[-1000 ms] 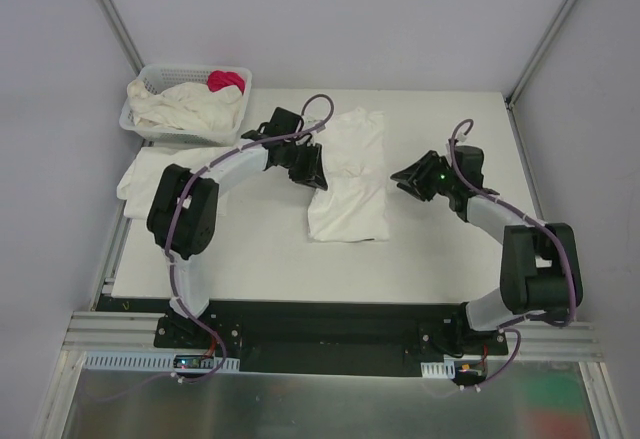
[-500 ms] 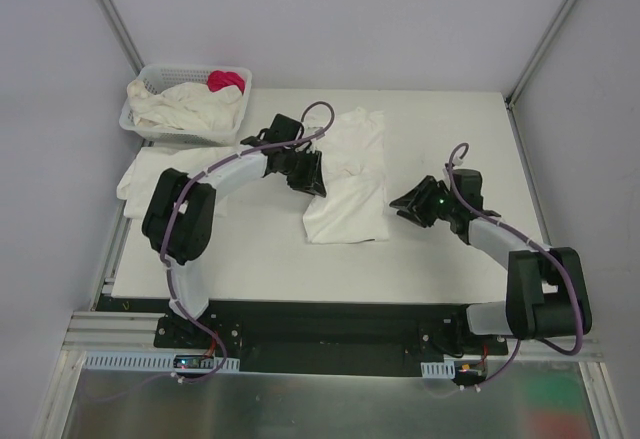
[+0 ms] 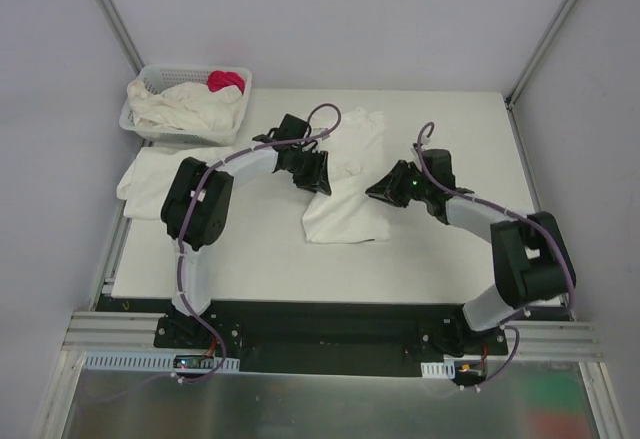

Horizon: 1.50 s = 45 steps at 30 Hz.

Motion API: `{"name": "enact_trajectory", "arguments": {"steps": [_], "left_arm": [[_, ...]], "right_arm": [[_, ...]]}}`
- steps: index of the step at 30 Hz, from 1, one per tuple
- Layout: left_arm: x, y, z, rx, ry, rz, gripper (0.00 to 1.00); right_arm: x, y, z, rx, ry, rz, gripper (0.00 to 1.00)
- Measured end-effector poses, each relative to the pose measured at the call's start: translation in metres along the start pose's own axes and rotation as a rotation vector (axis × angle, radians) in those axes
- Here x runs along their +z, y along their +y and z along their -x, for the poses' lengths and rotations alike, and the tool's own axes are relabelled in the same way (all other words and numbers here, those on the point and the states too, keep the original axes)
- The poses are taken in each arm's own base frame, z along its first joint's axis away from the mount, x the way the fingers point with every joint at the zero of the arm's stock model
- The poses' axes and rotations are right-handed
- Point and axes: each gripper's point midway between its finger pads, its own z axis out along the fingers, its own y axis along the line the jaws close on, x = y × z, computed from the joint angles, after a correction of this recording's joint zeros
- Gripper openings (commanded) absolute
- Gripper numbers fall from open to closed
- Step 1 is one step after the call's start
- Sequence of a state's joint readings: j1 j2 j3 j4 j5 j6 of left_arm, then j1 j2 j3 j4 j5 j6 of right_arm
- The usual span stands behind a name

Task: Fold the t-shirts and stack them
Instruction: Grab one side of the 2/3 rectangular tshirt with both arms

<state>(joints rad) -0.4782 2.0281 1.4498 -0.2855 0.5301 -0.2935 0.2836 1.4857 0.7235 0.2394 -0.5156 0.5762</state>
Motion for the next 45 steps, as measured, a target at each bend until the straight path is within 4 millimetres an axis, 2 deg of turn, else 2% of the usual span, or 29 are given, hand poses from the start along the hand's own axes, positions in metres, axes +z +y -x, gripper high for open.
{"name": "enact_trajectory", "arguments": {"steps": [4, 7, 9, 11, 14, 16, 19, 23, 26, 28, 30, 32, 35, 37, 38, 40, 45], "left_arm": [[0.004, 0.002, 0.002, -0.001, 0.002, 0.001, 0.31], [0.005, 0.002, 0.003, 0.002, 0.001, 0.002, 0.31], [0.005, 0.005, 0.004, 0.007, -0.005, 0.014, 0.32], [0.003, 0.007, 0.005, 0.015, -0.014, 0.027, 0.33], [-0.012, 0.013, 0.007, 0.022, -0.045, 0.075, 0.34], [-0.028, 0.013, 0.013, 0.032, -0.088, 0.106, 0.36], [-0.07, 0.004, 0.033, 0.076, -0.202, 0.148, 0.38], [-0.146, -0.022, 0.062, 0.155, -0.415, 0.215, 0.45], [-0.193, -0.044, 0.063, 0.192, -0.541, 0.22, 0.45], [-0.209, -0.056, 0.05, 0.188, -0.58, 0.184, 0.45], [-0.204, -0.056, 0.031, 0.159, -0.566, 0.142, 0.45], [-0.179, -0.044, 0.002, 0.097, -0.499, 0.105, 0.45], [-0.124, -0.005, -0.057, -0.045, -0.309, 0.11, 0.47], [-0.099, 0.016, -0.095, -0.132, -0.192, 0.122, 0.48], [-0.091, 0.02, -0.108, -0.167, -0.153, 0.118, 0.48], [-0.081, 0.021, -0.116, -0.202, -0.121, 0.087, 0.47], [-0.062, 0.005, -0.104, -0.214, -0.133, -0.032, 0.46]], "right_arm": [[0.043, -0.017, 0.016, 0.045, 0.024, -0.027, 0.17], [0.065, -0.04, 0.01, 0.102, 0.058, -0.067, 0.15], [0.069, -0.052, 0.006, 0.14, 0.074, -0.087, 0.15], [0.069, -0.054, 0.007, 0.161, 0.071, -0.077, 0.15], [0.065, -0.059, 0.016, 0.181, 0.045, -0.07, 0.16], [0.063, -0.062, 0.02, 0.192, 0.033, -0.069, 0.16], [0.062, -0.063, 0.024, 0.2, 0.023, -0.068, 0.16], [0.062, -0.063, 0.025, 0.202, 0.019, -0.065, 0.16], [0.062, -0.063, 0.025, 0.205, 0.018, -0.065, 0.16], [0.062, -0.063, 0.025, 0.206, 0.018, -0.065, 0.16], [0.062, -0.064, 0.025, 0.206, 0.017, -0.064, 0.17], [0.062, -0.063, 0.025, 0.205, 0.017, -0.063, 0.23], [0.062, -0.062, 0.025, 0.207, 0.017, -0.058, 0.29], [0.062, -0.06, 0.026, 0.203, 0.016, -0.049, 0.33], [0.061, -0.06, 0.026, 0.202, 0.016, -0.048, 0.34], [0.057, -0.058, 0.027, 0.197, 0.008, -0.046, 0.38], [0.028, -0.052, 0.031, 0.162, -0.043, -0.067, 0.44]]}}
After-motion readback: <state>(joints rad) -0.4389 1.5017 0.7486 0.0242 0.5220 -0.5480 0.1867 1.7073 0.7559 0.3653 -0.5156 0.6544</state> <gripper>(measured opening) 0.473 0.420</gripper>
